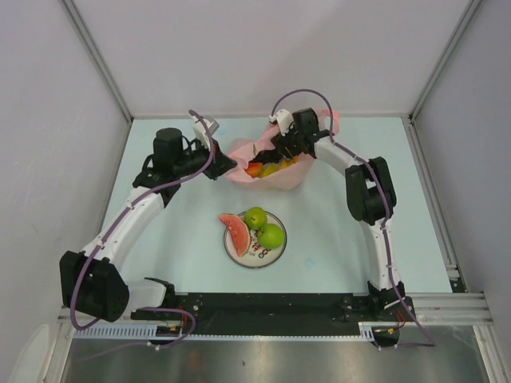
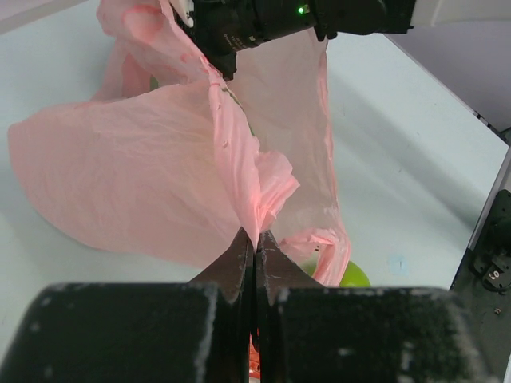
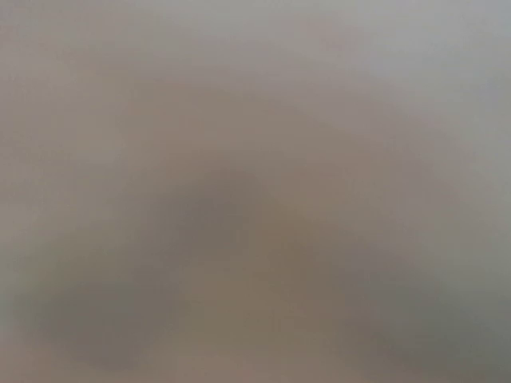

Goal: Take the fake fruits out of the plastic bag
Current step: Adjust the fake fruit in the plastic bag.

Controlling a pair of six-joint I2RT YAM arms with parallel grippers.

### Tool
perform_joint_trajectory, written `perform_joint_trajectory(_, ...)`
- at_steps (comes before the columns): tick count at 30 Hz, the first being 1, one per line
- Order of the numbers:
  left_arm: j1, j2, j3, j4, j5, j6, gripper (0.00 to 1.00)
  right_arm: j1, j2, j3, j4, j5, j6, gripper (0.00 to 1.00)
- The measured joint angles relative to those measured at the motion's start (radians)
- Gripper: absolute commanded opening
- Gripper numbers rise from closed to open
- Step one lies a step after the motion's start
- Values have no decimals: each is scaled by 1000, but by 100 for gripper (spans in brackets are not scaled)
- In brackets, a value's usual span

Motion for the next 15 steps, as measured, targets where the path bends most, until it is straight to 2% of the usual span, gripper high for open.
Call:
perform_joint_trajectory(4,0,0,0,-1,0,0,0,-17,31,0,1,32,-34,72)
perform_joint_trajectory(7,0,4,0,0,0,0,0,-27,45,2,2,37,-57,56)
perform_joint_trajectory(8,0,7,0,0,1,0,0,-28,50,3,3,37,-66,44)
perform_joint_trajectory(11,0,16,0,0,1,-1,0,-28,58,26,-2,26,-87,29)
perform_joint_trajectory(15,0,19,0,1,3,-1,0,-32,54,48,-11,-37,-65,22)
